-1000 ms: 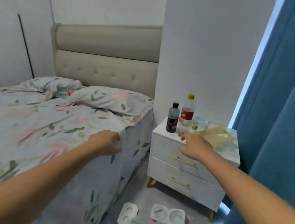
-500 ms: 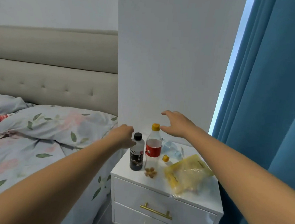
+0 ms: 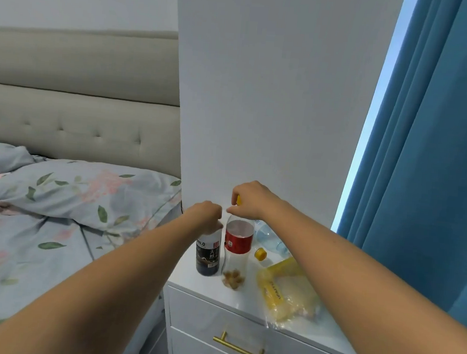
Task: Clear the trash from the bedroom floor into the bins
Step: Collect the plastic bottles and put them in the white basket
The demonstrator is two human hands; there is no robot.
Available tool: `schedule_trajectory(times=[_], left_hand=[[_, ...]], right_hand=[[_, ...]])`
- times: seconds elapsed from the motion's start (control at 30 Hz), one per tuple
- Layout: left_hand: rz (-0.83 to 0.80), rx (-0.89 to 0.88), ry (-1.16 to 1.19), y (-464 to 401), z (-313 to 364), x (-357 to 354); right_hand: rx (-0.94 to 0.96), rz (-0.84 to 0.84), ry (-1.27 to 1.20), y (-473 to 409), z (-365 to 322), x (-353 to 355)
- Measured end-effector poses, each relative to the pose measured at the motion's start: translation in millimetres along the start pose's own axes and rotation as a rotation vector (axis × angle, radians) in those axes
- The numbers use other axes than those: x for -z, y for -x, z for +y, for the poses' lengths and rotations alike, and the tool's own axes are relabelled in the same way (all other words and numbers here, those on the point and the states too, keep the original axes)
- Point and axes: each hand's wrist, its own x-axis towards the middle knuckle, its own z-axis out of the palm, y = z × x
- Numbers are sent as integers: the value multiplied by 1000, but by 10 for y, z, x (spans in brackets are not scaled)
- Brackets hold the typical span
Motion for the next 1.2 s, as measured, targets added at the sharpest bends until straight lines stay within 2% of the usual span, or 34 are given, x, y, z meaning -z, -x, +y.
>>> schedule_trajectory(times=[0.23,0.33,0.6,0.83,1.2], left_hand=[[51,2,50,145,-160,73],[49,2,60,353,-334,146],[-16,51,89,1427,-1078,304],[-59,181,99,3100,-1924,378],[-39,507,72,6822,-2678,305]], right_hand=[[-48,35,-84,201,135,5],[-68,49,-203,353,56,107],[11,-138,-263,827,-762,151],[242,-187,-231,1435,-2059,-79],[596,-263,-390,3180,-4499,-649]])
